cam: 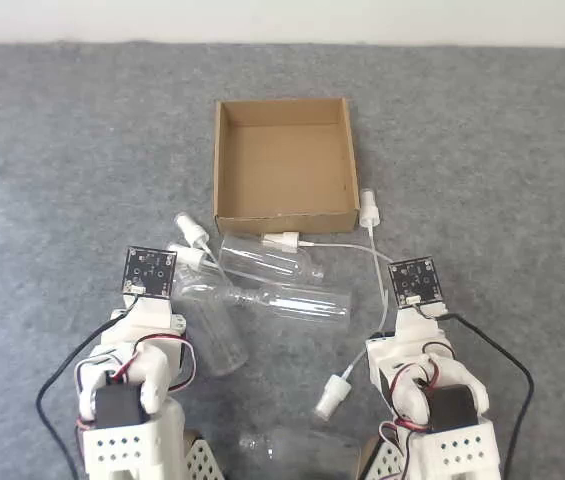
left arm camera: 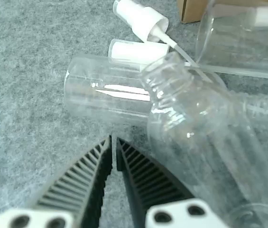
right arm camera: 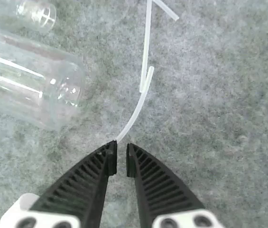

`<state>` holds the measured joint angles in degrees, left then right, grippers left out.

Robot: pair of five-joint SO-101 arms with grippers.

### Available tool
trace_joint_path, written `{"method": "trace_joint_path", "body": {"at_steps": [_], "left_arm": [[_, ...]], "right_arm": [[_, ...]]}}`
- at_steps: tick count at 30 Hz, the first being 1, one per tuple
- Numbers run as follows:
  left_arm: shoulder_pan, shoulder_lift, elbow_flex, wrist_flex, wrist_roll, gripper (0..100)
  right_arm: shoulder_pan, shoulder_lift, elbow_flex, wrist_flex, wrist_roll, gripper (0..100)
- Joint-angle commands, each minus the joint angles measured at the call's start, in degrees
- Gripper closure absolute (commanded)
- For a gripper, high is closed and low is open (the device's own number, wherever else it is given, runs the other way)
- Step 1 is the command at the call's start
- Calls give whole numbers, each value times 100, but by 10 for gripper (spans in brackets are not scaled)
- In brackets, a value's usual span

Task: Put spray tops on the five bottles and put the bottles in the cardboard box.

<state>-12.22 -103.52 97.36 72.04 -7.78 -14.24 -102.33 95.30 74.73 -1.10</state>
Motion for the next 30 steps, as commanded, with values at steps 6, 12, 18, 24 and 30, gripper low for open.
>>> {"method": "trace_joint_path", "body": {"at_steps": [6, 12, 18, 24, 30], "left_arm": [[-18, -62, -84, 26, -18, 987], [-18, -62, -84, 26, -18, 987], [-18, -62, -84, 26, -18, 987], [-18, -62, -84, 26, -18, 987], [-18, -62, -84, 26, -18, 987]], "right_arm": [[-13, -163, 114, 31, -62, 991], [-40, -163, 114, 31, -79, 990], [-40, -163, 114, 31, -88, 991], [22, -171, 70, -22, -88, 991], [778, -171, -774, -4, -62, 991]]}}
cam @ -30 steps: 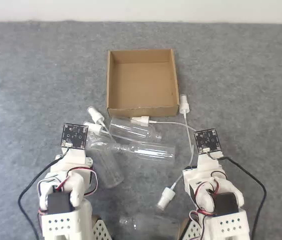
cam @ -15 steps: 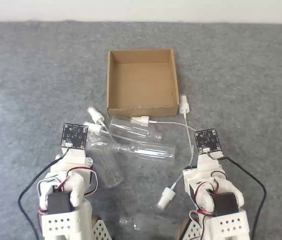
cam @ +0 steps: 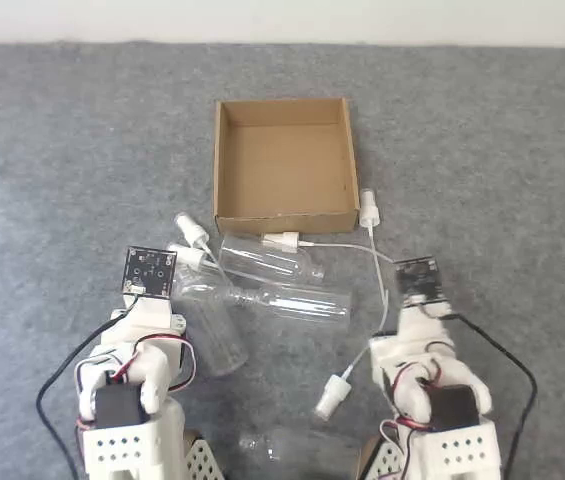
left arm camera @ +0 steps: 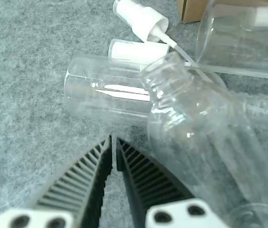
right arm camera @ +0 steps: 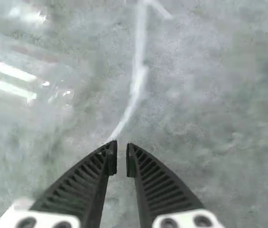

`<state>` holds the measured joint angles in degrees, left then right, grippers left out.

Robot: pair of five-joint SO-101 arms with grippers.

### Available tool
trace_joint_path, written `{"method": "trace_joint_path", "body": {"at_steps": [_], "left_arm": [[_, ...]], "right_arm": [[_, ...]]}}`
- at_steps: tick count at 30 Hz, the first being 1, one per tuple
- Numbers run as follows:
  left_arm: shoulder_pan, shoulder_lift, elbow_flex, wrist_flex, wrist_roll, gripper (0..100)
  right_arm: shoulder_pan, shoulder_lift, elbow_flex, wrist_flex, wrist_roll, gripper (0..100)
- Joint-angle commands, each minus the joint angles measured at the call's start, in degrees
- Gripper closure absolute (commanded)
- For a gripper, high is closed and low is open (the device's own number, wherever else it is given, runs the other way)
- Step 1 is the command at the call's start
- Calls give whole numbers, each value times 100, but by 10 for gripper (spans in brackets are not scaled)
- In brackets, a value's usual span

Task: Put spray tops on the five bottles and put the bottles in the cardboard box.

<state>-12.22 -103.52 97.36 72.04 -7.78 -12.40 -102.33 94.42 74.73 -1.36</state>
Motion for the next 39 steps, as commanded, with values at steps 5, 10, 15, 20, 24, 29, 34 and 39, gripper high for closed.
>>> {"method": "trace_joint_path", "body": {"at_steps": [5, 10, 15, 20, 24, 29, 34, 39], "left_arm": [[-18, -62, -84, 26, -18, 987], [-18, -62, -84, 26, -18, 987], [-18, -62, -84, 26, -18, 987], [-18, -62, -84, 26, -18, 987], [-18, -62, -84, 26, -18, 987], [-18, -62, -84, 26, -18, 987], [-18, -62, -84, 26, -18, 987], [-18, -62, -84, 26, -18, 987]], "right_arm": [[1015, -171, -1231, 40, -26, 991], [1675, -171, -1679, -48, -18, 990], [2185, -163, -2163, -998, 1134, 989], [2229, -163, -2488, -1332, 1688, 989], [2193, -119, -3095, -1314, 2497, 989], [2105, 251, -4141, -1068, 2532, 990], [1376, 1569, -5530, -268, 2664, 989], [690, 2633, -6470, 338, 2690, 988]]}}
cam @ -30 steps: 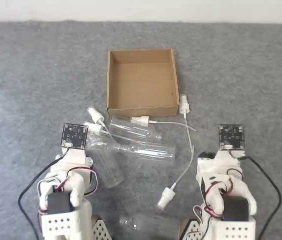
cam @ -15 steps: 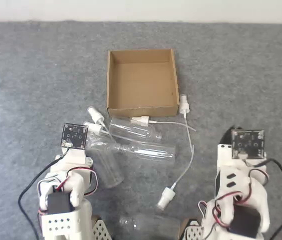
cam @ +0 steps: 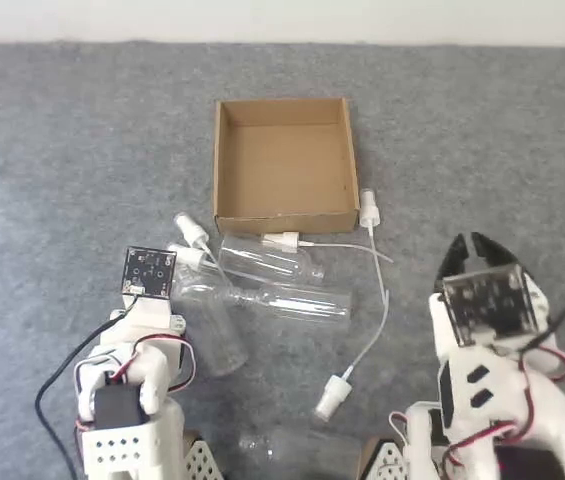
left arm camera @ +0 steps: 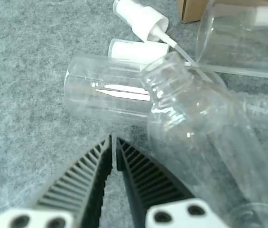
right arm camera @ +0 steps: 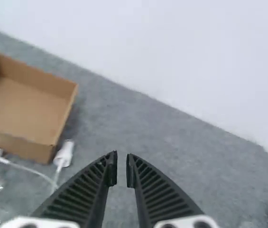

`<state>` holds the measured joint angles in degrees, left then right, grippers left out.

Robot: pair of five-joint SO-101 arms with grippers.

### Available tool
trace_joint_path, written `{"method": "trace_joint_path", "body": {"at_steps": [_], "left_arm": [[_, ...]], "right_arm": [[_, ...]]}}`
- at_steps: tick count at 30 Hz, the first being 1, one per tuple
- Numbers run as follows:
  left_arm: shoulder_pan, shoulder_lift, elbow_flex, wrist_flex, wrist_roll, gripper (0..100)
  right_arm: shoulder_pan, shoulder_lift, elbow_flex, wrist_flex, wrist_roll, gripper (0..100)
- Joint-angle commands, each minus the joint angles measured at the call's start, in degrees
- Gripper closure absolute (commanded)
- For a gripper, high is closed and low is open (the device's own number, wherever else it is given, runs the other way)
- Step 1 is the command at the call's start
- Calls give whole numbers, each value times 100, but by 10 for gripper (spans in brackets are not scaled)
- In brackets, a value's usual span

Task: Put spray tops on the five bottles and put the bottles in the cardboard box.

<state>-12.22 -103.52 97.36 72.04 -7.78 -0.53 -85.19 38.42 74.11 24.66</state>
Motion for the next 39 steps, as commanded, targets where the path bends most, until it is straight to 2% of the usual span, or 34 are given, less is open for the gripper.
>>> {"method": "trace_joint_path", "body": {"at_steps": [1, 8, 19, 28, 39], "left_arm": [[-18, -62, -84, 26, -18, 987], [-18, -62, -84, 26, -18, 987], [-18, -62, -84, 26, -18, 987], [-18, -62, -84, 26, -18, 987], [-18, -62, -84, 26, -18, 987]], "right_arm": [[-646, 1103, -958, 488, 88, 987], [-1789, 2202, -1055, 998, 53, 828], [-3354, 4444, -1081, 1138, 53, 822], [-3574, 5684, -1081, 338, 62, 821], [-3873, 7073, -1090, -127, 97, 820]]}}
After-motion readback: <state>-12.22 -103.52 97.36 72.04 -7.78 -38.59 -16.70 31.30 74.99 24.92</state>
